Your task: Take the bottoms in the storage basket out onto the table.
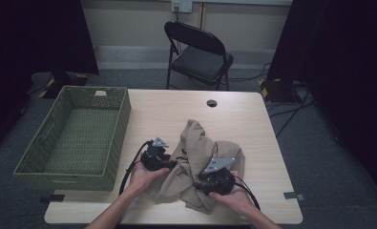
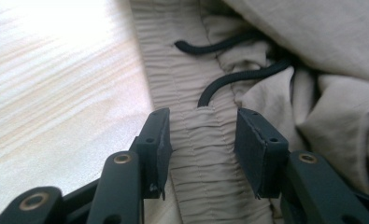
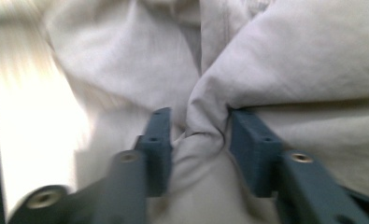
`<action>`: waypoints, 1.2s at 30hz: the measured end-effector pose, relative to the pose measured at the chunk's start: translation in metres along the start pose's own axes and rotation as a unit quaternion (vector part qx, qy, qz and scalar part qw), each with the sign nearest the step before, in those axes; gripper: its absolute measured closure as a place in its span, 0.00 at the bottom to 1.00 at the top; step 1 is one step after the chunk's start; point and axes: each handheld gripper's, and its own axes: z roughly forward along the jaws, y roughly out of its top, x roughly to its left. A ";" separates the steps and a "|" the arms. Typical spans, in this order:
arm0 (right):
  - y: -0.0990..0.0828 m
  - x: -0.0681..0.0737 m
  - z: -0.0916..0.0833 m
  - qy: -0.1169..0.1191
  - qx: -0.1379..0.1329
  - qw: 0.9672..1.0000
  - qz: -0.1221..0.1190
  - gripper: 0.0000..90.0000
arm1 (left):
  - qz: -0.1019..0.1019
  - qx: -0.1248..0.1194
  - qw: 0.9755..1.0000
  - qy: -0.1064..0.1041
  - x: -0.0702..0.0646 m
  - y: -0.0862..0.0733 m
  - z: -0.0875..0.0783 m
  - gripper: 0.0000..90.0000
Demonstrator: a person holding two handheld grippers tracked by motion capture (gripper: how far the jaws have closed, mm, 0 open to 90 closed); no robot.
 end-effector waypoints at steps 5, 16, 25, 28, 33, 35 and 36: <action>0.015 -0.014 -0.028 -0.006 -0.052 0.999 0.012 0.52 | 0.002 -0.031 0.999 -0.031 -0.009 0.006 -0.020 0.63; 0.047 -0.093 -0.030 -0.115 -0.085 0.988 0.056 0.59 | 0.041 0.001 0.994 -0.097 -0.048 -0.011 -0.023 0.66; 0.009 -0.090 0.007 -0.128 0.008 0.991 0.028 0.62 | 0.025 0.039 0.998 -0.028 -0.031 -0.021 -0.007 0.72; -0.002 -0.078 0.003 -0.110 0.011 0.993 0.032 0.62 | 0.015 0.034 0.999 -0.013 -0.019 -0.021 -0.010 0.72; -0.017 -0.041 -0.009 -0.079 0.016 0.996 0.024 0.61 | 0.007 0.031 0.999 -0.010 -0.003 -0.018 -0.012 0.70; -0.017 -0.032 -0.014 -0.070 0.023 0.997 0.020 0.59 | 0.002 0.024 1.000 -0.010 0.002 -0.018 -0.012 0.69; -0.017 -0.029 -0.017 -0.069 0.022 0.997 0.022 0.58 | 0.006 0.022 1.000 -0.006 0.002 -0.018 -0.012 0.69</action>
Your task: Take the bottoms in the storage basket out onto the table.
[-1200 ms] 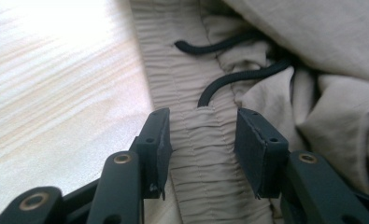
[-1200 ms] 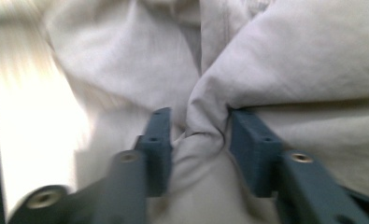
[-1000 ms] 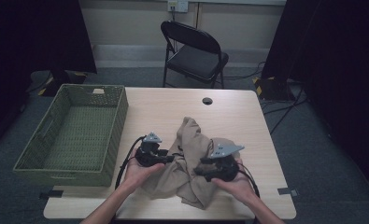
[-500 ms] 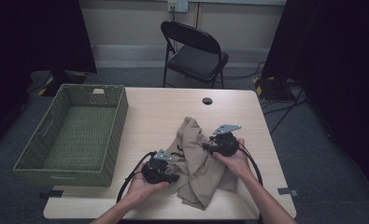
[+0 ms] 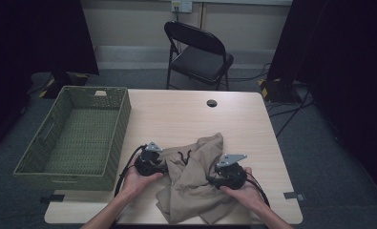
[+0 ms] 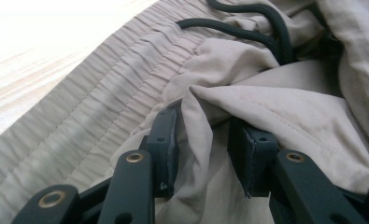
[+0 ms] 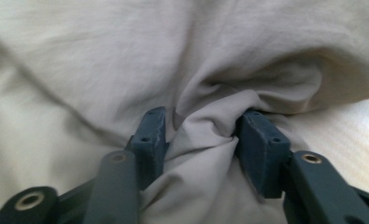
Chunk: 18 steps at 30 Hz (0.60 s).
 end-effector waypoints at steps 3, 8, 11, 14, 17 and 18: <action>0.007 -0.006 -0.022 -0.004 -0.037 0.999 0.013 0.56 | 0.015 0.001 1.000 0.011 0.001 0.002 0.002 0.69; 0.026 -0.047 -0.045 -0.053 -0.095 0.993 0.050 0.59 | 0.022 -0.003 1.000 0.015 0.007 0.006 0.006 0.69; 0.041 -0.076 -0.038 -0.082 -0.107 0.988 0.081 0.58 | 0.026 0.000 0.999 0.019 0.009 0.009 0.008 0.69; 0.057 -0.098 -0.018 -0.099 -0.099 0.985 0.104 0.54 | 0.022 -0.008 1.000 0.017 0.010 0.009 0.009 0.69; 0.071 -0.112 0.004 -0.105 -0.090 0.983 0.119 0.51 | 0.021 -0.011 1.000 0.013 0.011 0.008 0.008 0.69; 0.073 -0.114 0.009 -0.106 -0.089 0.983 0.121 0.51 | 0.021 -0.011 1.000 0.013 0.012 0.007 0.008 0.69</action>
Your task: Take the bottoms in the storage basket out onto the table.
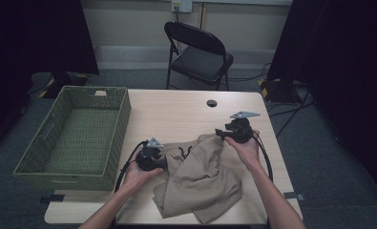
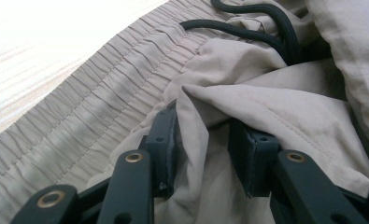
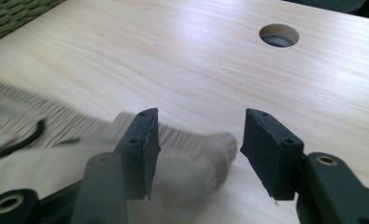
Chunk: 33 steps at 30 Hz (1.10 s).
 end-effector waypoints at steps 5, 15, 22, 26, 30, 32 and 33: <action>-0.013 0.000 0.026 -0.018 0.041 0.999 -0.007 0.46 | -0.003 -0.001 1.000 -0.002 0.001 -0.002 -0.002 0.68; -0.044 -0.003 0.021 -0.028 0.061 0.997 -0.026 0.52 | 0.003 0.004 1.000 -0.006 0.002 -0.003 -0.004 0.68; -0.043 -0.007 0.028 0.000 0.030 0.999 0.019 0.79 | 0.001 0.005 1.000 -0.003 0.004 -0.004 -0.005 0.68; -0.046 -0.010 0.018 0.000 0.031 0.999 0.020 0.89 | -0.001 0.002 1.000 -0.005 0.005 -0.005 -0.006 0.68; -0.056 -0.014 -0.002 -0.018 0.044 0.999 0.004 0.90 | 0.003 0.004 1.000 -0.010 0.004 -0.008 -0.008 0.70; -0.068 -0.024 -0.016 -0.025 0.046 0.998 0.017 0.90 | 0.000 0.004 1.000 -0.022 0.002 -0.008 -0.008 0.71; -0.074 -0.028 -0.024 -0.028 0.048 0.998 0.020 0.90 | 0.005 0.005 1.000 -0.023 0.001 -0.008 -0.007 0.71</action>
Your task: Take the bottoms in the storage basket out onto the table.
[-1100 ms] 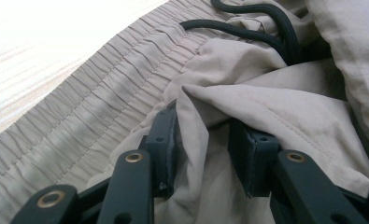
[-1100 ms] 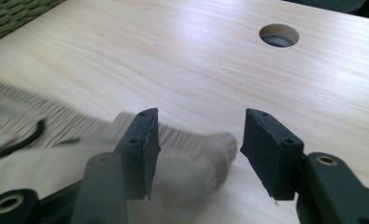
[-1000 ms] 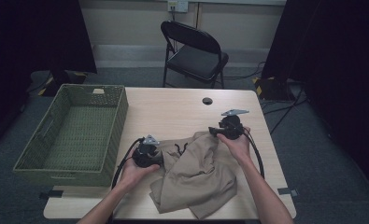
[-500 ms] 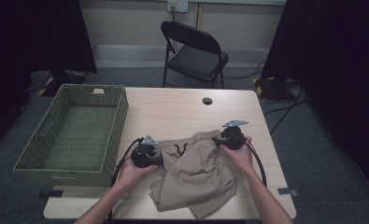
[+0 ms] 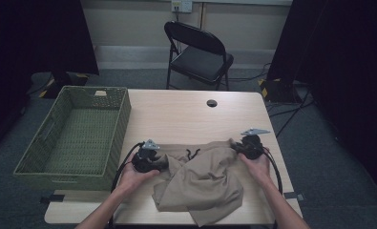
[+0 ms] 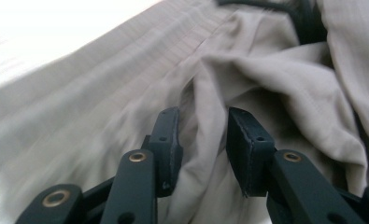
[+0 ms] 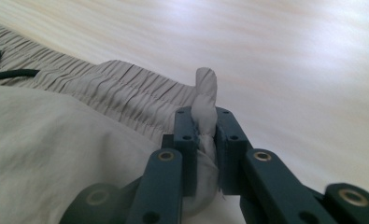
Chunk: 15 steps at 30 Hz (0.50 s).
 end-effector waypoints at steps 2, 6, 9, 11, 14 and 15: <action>-0.012 -0.007 -0.014 -0.006 0.002 1.000 -0.006 0.90 | 0.011 0.001 1.000 -0.018 -0.004 0.001 0.003 0.71; -0.027 -0.017 -0.031 -0.022 0.000 1.000 -0.011 0.90 | 0.019 0.002 0.999 -0.046 -0.014 0.011 0.006 0.66; -0.030 -0.022 -0.032 -0.031 -0.002 0.999 -0.007 0.90 | 0.002 -0.032 0.998 -0.047 -0.013 0.016 -0.003 0.62; -0.030 -0.023 -0.032 -0.032 -0.002 0.999 -0.007 0.90 | -0.017 -0.053 0.998 -0.039 -0.007 0.016 -0.011 0.60; -0.030 -0.022 -0.032 -0.036 -0.001 0.999 -0.011 0.90 | -0.070 -0.077 0.994 -0.037 0.008 0.016 -0.020 0.57; -0.030 -0.021 -0.032 -0.036 0.000 0.999 -0.011 0.90 | -0.084 -0.074 0.993 -0.038 0.014 0.016 -0.022 0.58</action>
